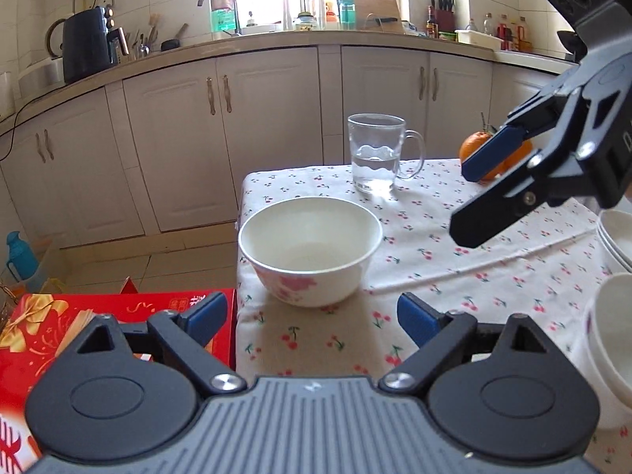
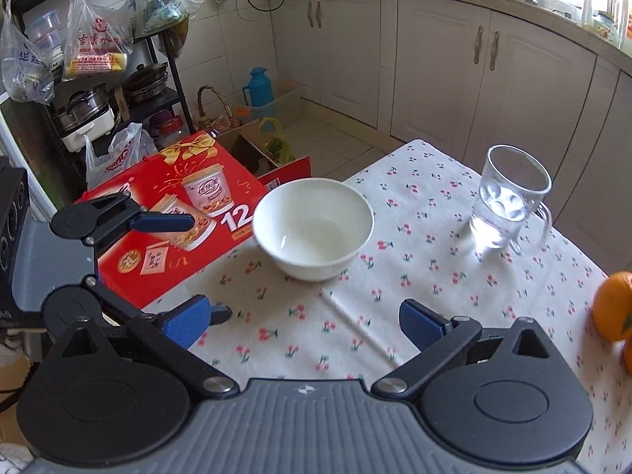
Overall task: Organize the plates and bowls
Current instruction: 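Move the right gripper to the white bowl by the red box and grasp its rim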
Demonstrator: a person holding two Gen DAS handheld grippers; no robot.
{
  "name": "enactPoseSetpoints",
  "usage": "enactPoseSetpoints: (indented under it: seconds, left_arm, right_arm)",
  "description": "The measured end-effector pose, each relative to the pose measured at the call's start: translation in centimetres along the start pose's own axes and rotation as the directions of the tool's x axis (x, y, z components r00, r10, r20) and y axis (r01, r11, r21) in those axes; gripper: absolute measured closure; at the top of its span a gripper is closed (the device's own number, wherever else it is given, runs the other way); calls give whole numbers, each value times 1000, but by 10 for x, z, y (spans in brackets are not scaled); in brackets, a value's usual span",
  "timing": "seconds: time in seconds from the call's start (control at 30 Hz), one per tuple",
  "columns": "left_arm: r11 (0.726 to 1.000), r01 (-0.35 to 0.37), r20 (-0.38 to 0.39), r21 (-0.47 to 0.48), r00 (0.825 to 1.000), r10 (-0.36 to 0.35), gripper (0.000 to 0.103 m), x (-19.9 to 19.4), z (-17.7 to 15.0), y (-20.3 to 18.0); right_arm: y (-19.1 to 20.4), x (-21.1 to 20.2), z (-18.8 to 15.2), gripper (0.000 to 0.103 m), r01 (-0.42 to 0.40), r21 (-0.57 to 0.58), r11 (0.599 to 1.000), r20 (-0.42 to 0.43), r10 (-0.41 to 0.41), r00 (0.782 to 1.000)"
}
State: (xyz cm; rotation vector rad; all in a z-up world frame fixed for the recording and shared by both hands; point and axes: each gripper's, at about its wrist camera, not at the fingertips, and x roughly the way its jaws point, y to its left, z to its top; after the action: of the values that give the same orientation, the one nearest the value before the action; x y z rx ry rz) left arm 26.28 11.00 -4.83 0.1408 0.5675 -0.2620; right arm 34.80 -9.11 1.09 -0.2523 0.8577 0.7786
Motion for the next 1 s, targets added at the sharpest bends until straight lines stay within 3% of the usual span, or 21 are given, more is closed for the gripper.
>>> enactPoseSetpoints:
  seconds: [0.3, 0.53, 0.8, 1.0]
  left_arm:
    - [999, 20, -22, -36, 1000, -21, 11, 43, 3, 9]
    - [999, 35, -12, 2, 999, -35, 11, 52, 7, 5]
    - [999, 39, -7, 20, 999, -39, 12, 55, 10, 3]
    - [999, 46, -13, 14, 999, -46, 12, 52, 10, 4]
  right_arm:
    - [-31, 56, 39, 2, -69, 26, 997, -46, 70, 996]
    - [-42, 91, 45, 17, -100, 61, 993, -71, 104, 992]
    - [-45, 104, 46, 34, -124, 60, 990, -65, 128, 990]
    - [-47, 103, 44, 36, -139, 78, 987, -56, 143, 988]
